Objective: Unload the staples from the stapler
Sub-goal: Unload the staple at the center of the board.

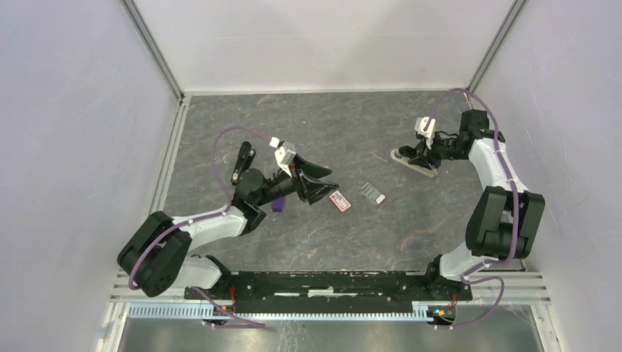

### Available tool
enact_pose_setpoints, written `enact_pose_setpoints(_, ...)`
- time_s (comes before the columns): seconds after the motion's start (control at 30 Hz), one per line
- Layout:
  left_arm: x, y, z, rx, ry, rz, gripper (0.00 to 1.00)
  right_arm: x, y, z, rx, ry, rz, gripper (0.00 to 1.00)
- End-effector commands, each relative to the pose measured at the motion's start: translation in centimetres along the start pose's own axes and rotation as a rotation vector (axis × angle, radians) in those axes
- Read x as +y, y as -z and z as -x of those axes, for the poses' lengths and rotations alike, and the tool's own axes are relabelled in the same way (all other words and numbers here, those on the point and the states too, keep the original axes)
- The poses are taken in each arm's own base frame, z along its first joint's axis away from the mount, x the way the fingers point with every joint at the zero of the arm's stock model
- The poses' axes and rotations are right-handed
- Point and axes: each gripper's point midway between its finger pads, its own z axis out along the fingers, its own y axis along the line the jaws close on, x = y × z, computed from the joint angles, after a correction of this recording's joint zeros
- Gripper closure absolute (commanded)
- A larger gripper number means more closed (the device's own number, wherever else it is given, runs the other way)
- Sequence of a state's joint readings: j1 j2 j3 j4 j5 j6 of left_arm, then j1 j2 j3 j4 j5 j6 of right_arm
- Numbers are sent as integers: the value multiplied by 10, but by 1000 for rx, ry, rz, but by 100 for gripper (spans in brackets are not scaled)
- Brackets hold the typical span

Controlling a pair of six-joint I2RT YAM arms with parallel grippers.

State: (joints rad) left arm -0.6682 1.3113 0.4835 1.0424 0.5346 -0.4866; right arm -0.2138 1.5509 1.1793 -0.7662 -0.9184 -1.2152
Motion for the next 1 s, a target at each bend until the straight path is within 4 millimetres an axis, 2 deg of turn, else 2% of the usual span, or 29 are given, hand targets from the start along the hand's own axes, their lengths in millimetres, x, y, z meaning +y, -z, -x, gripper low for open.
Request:
enact_pose_setpoints(0.0, -19, -22, 10, -31, -56, -93, 25, 36, -1, 40, -163, 72, 179, 89)
enact_pose_setpoints(0.07, -23, -25, -7, -19, -209, -115, 16, 65, -1, 59, -215, 98, 266, 90)
enact_pose_setpoints(0.17, -26, -21, -31, -28, -366, -158, 9, 106, -8, 81, -275, 140, 360, 92)
enact_pose_setpoints(0.3, -23, -13, -46, -87, -347, -166, 0, 151, -13, 108, -359, 203, 454, 100)
enact_pose_setpoints(0.4, -28, -16, -55, -72, -338, -177, 0, 168, -14, 123, -403, 219, 499, 100)
enact_pose_setpoints(0.47, -31, -17, -52, -89, -356, -163, 0, 182, -17, 129, -413, 229, 545, 100)
enact_pose_setpoints(0.6, -33, -20, -45, -110, -367, -161, 0, 198, -19, 135, -445, 226, 594, 100)
enact_pose_setpoints(0.73, -47, -26, -46, -112, -344, -207, 1, 202, -21, 140, -464, 211, 619, 100)
enact_pose_setpoints(0.97, -56, -34, -44, -119, -279, -227, 18, 204, -25, 143, -468, 193, 641, 100)
